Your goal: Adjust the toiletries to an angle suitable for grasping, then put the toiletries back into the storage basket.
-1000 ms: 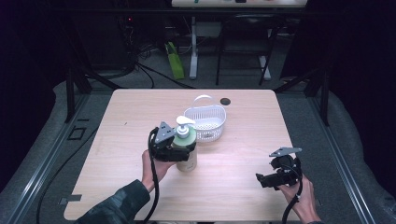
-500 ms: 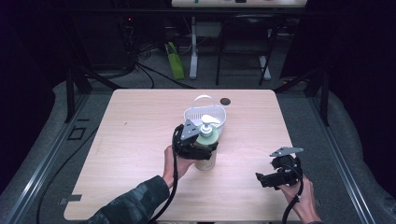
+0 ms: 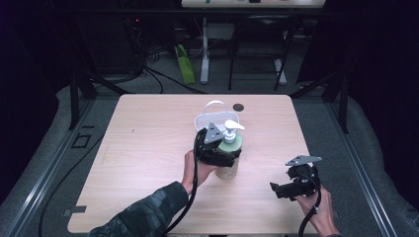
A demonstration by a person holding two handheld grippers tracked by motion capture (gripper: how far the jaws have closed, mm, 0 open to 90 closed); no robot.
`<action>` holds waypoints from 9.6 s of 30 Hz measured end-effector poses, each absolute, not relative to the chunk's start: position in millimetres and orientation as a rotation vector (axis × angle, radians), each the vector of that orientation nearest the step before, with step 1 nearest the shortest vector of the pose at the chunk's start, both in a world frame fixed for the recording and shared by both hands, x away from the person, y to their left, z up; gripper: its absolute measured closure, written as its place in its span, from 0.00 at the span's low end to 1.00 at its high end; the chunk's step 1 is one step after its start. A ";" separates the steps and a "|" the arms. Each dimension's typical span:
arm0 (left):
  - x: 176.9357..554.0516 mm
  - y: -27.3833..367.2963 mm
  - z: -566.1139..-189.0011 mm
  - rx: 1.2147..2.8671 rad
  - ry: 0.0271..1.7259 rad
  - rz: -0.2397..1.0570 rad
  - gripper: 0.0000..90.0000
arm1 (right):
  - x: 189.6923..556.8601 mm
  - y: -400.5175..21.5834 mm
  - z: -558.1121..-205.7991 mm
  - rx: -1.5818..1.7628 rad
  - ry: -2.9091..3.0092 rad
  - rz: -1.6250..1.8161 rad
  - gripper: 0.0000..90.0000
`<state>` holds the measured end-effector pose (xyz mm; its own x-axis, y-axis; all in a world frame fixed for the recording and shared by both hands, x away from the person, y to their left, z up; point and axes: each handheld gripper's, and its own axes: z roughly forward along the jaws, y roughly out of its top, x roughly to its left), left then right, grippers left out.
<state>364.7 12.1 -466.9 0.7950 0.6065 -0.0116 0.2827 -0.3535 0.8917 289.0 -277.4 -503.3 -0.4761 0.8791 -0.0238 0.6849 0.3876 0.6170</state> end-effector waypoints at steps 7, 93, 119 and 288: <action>357.1 38.9 -448.6 1.967 0.654 0.389 0.00 | 287.8 -277.1 -500.5 1.361 2.293 0.800 0.00; 343.0 212.8 -500.5 2.083 1.067 0.335 0.00 | 320.0 -182.7 -437.8 1.054 2.235 1.280 0.00; 347.3 209.5 -500.3 2.090 1.063 0.329 0.00 | 333.0 -159.5 -420.1 0.994 2.042 1.445 0.48; 352.9 206.8 -510.3 2.142 1.067 0.315 0.00 | 341.4 -221.2 -288.5 0.958 1.778 1.462 0.77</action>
<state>352.9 206.8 -510.3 0.6291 0.7719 -0.0919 0.5981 -0.4051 0.6915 341.4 -221.2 -288.5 -0.5318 0.8465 -0.0255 0.1386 0.1167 0.9834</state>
